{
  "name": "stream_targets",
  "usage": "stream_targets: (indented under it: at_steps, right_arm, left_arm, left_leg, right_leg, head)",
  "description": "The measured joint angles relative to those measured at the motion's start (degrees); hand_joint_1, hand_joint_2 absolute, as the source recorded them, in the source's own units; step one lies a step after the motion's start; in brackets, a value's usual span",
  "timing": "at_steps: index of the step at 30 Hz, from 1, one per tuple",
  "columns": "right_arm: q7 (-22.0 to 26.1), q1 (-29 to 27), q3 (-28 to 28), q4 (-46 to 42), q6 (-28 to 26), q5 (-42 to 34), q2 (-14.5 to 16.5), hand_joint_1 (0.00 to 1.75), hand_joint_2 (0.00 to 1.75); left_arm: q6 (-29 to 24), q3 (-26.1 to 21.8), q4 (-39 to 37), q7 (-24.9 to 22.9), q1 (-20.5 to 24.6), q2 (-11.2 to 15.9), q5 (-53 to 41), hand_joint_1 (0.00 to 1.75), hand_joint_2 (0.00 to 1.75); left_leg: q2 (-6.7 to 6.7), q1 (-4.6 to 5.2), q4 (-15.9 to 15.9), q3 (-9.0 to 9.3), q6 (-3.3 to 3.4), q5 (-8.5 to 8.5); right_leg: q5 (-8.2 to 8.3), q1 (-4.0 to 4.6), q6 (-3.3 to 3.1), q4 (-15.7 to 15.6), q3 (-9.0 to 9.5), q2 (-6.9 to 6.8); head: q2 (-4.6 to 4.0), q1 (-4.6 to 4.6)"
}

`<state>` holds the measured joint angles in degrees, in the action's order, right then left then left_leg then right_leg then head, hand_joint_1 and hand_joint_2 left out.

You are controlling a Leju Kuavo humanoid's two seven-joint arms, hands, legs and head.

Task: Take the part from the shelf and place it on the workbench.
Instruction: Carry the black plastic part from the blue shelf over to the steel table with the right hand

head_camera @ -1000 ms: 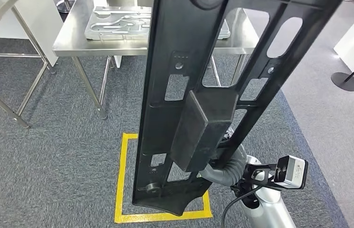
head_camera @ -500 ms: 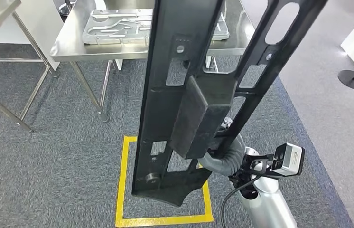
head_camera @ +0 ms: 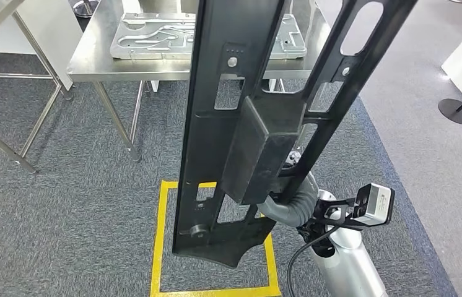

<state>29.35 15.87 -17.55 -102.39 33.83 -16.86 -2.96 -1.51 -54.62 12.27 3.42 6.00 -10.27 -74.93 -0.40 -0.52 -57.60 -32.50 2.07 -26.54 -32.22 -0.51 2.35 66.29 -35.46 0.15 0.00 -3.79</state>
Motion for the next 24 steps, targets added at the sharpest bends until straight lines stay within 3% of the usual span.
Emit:
stream_targets:
  at_steps: [2, 3, 4, 6, 7, 9, 12, 14, 17, 18, 19, 21, 22, 24]
  right_arm:
    - [0.03, -0.23, 0.01, 0.12, -0.04, -0.02, -0.04, 1.71, 1.75]
    - [0.05, -0.38, 0.02, 0.19, -0.05, -0.02, -0.07, 1.71, 1.75]
    - [0.05, -0.48, 0.02, 0.24, -0.05, -0.02, -0.08, 1.71, 1.75]
    - [0.08, -0.49, 0.02, 0.28, -0.06, -0.02, -0.1, 1.71, 1.75]
    - [0.08, -0.42, 0.02, 0.28, -0.06, -0.01, -0.1, 1.71, 1.75]
    - [-0.05, -0.25, 0.02, 0.28, -0.07, -0.03, -0.11, 1.71, 1.75]
    - [-0.68, 0.1, 0.01, 0.23, -0.15, -0.36, -0.09, 1.71, 1.75]
    - [-1.13, 0.5, 0.0, 0.16, -0.22, -0.75, -0.05, 1.71, 1.75]
    - [-1.67, 0.82, -0.01, 0.14, -0.4, -1.13, -0.03, 1.71, 1.75]
    - [-1.83, 0.82, -0.01, 0.14, -0.47, -1.17, -0.03, 1.71, 1.75]
    - [-1.93, 0.83, -0.02, 0.15, -0.52, -1.2, -0.03, 1.71, 1.75]
    - [-2.0, 0.86, -0.03, 0.14, -0.56, -1.22, -0.03, 1.71, 1.75]
    - [-1.99, 0.9, -0.03, 0.13, -0.57, -1.25, -0.04, 1.71, 1.75]
    - [-1.99, 0.96, -0.03, 0.11, -0.64, -1.36, -0.04, 1.71, 1.75]
  left_arm:
    - [0.11, 0.0, -0.01, -0.07, -0.06, 0.02, 0.0, 0.0, 1.75]
    - [0.15, 0.0, -0.01, -0.11, -0.14, 0.03, 0.0, 0.0, 1.75]
    - [0.16, 0.0, -0.01, -0.15, -0.21, 0.04, 0.0, 0.0, 1.75]
    - [0.16, 0.0, -0.01, -0.2, -0.31, 0.03, 0.0, 0.0, 1.75]
    - [0.16, 0.0, -0.02, -0.21, -0.29, 0.02, 0.0, 0.0, 1.75]
    - [0.1, 0.0, -0.04, -0.23, -0.25, 0.01, 0.02, 0.0, 1.75]
    - [-0.08, 0.0, -0.05, -0.22, -0.13, 0.09, 0.09, 0.0, 1.75]
    - [-0.14, 0.0, -0.05, -0.15, -0.01, 0.17, 0.16, 0.0, 1.75]
    - [-0.17, -0.02, -0.05, 0.09, 0.14, 0.19, 0.32, 0.0, 1.75]
    - [-0.17, -0.02, -0.05, 0.14, 0.23, 0.19, 0.35, 0.0, 1.75]
    - [-0.19, -0.02, -0.05, 0.13, 0.3, 0.21, 0.34, 0.0, 1.75]
    - [-0.22, -0.02, -0.05, 0.06, 0.19, 0.3, 0.28, 0.0, 1.75]
    - [-0.23, -0.02, -0.05, 0.01, 0.08, 0.36, 0.24, 0.0, 1.75]
    - [-0.22, -0.02, -0.05, -0.08, -0.11, 0.44, 0.14, 0.0, 1.75]
  left_leg:
    - [0.03, 0.06, 0.0, 0.42, 0.2, -0.47]
    - [-0.02, 0.09, -0.01, 0.75, 0.19, -0.74]
    - [-0.09, 0.09, -0.01, 1.21, 0.13, -1.06]
    - [-0.19, 0.09, 0.03, 2.24, -0.13, -1.81]
    - [-0.22, 0.16, -0.01, 2.58, -0.38, -2.2]
    - [-0.2, 0.21, 0.09, 2.79, -0.96, -2.75]
    - [-0.01, 0.23, 0.05, 3.25, -1.9, -3.44]
    - [0.09, 0.22, -3.67, 1.79, -2.44, -5.34]
    - [0.1, 0.04, -14.82, -4.71, -2.95, -9.25]
    - [0.11, 0.01, -16.44, -6.12, -3.03, -8.89]
    - [0.12, -0.01, -15.77, -6.41, -3.03, -7.29]
    - [0.13, -0.03, -8.64, -4.11, -2.73, -1.9]
    - [0.13, 0.08, -4.89, -2.62, -2.51, -0.02]
    - [0.09, 0.3, -0.93, -1.02, -1.87, 1.1]
  right_leg:
    - [-1.65, -0.13, 0.17, 7.04, -4.63, 0.0]
    - [-0.95, -0.17, 0.16, 8.04, -5.8, -0.01]
    - [0.95, -0.2, 0.05, 6.53, -5.68, -0.01]
    - [5.97, -0.13, -0.45, -1.13, -2.8, -0.03]
    - [7.56, 0.05, -0.75, -4.86, -1.27, -0.06]
    - [8.03, 0.45, -1.33, -8.09, 0.1, -0.08]
    - [7.52, 0.3, -2.17, -8.71, 0.68, 0.12]
    - [7.3, -0.07, -2.76, -9.29, 1.58, 0.05]
    - [6.44, 0.03, -3.17, -9.35, 2.59, -0.16]
    - [6.1, 0.05, -3.16, -9.33, 2.99, -0.17]
    - [5.74, 0.06, -3.13, -9.32, 3.48, -0.15]
    - [4.92, 0.06, -2.94, -9.32, 4.64, -0.03]
    - [4.53, 0.17, -2.72, -9.26, 5.1, 0.06]
    - [3.99, 0.31, -2.12, -9.21, 5.42, 0.19]
  head:
    - [0.0, -0.01]
    - [0.0, 0.0]
    - [0.0, -0.01]
    - [0.0, 0.01]
    - [0.0, 0.01]
    - [0.0, 0.01]
    - [0.0, 0.0]
    - [0.0, -0.01]
    - [0.0, -0.01]
    - [0.0, -0.01]
    - [0.0, -0.01]
    - [0.0, -0.01]
    - [0.0, -0.01]
    - [0.0, -0.01]
